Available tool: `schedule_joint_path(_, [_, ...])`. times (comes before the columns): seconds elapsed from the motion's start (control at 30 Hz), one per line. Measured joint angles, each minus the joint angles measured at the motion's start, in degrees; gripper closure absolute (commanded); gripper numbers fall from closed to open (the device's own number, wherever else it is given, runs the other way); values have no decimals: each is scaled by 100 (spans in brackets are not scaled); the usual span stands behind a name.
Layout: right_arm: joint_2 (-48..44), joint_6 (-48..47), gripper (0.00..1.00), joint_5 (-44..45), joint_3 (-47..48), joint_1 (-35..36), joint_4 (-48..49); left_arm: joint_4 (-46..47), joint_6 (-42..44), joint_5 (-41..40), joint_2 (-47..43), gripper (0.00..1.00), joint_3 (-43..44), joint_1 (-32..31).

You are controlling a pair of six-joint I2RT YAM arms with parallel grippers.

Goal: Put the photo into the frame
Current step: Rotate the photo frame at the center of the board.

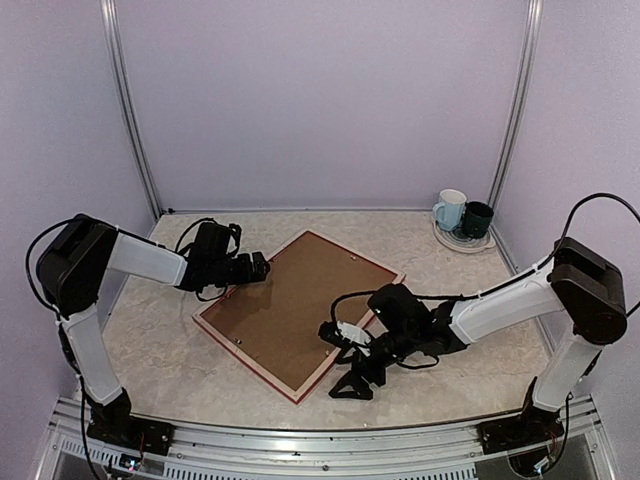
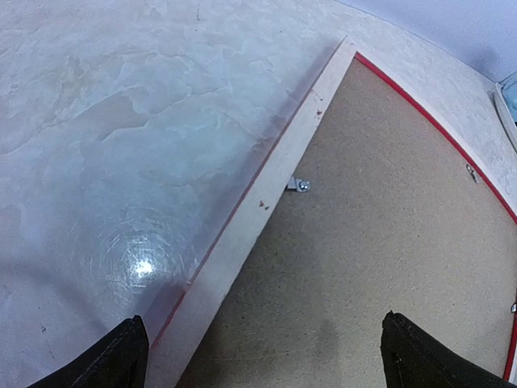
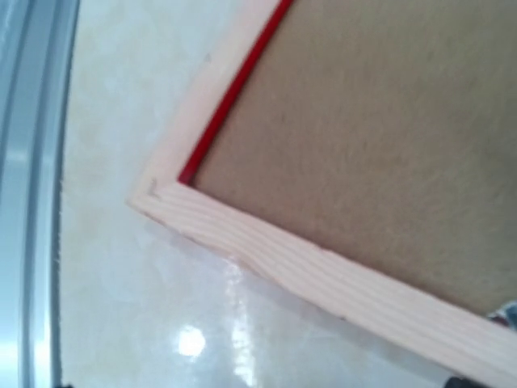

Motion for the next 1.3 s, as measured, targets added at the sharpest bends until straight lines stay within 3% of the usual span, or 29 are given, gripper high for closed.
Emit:
schedule_joint_path(0.27, [-1058,216,1,372,-595,-433,612,-57,-160,24,-192,1,7,-37])
schedule_joint_path(0.57, [-1880,977,1,940,-1132,-1563,1176,-726,-863,-1023,-2284,1,-999,-852])
schedule_joint_path(0.97, [-1816,1982,1,1368,-511,-2916,728,-2098,-2684,-1685,-4433,1,-2520,-1569])
schedule_joint_path(1.13, [-1272,2302,1,1104,87,-3589,684,-2315,-3392,-1967,-4708,1,-2625,-2039])
schedule_joint_path(1.3, [-407,2503,1,640,695,-4019,675,-2352,-3866,-2146,-4435,1,-2962,-2179])
